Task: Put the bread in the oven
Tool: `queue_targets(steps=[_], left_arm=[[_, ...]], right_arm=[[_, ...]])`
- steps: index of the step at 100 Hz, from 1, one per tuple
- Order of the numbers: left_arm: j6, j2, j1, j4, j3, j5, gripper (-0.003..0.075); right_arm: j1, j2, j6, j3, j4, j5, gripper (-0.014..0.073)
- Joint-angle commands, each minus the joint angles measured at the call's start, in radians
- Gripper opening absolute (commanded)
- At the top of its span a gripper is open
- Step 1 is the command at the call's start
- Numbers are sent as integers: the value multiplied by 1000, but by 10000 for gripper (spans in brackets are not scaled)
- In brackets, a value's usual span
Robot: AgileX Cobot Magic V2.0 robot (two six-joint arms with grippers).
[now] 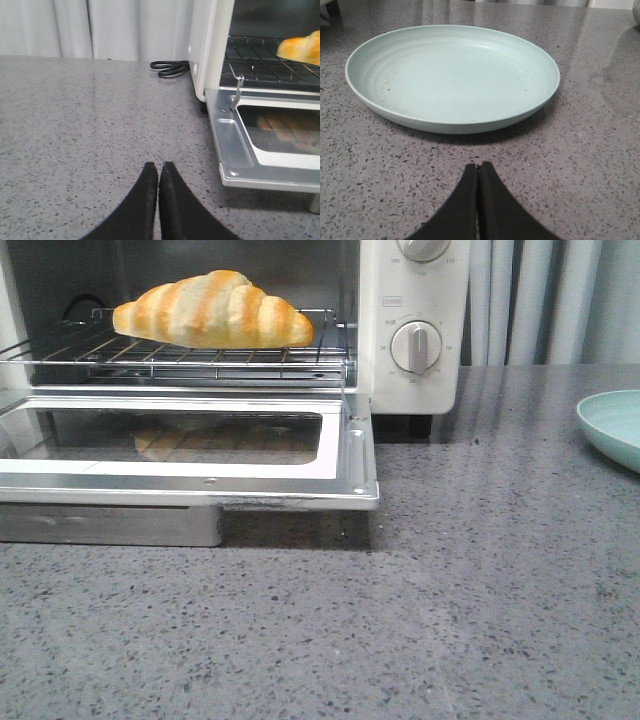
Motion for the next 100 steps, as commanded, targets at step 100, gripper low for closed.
queue_targets(steps=[100], left_arm=[[-34,-29,-53,12,25,91,-21]], right_arm=[[2,-20,-4,13,1,-26,-76]])
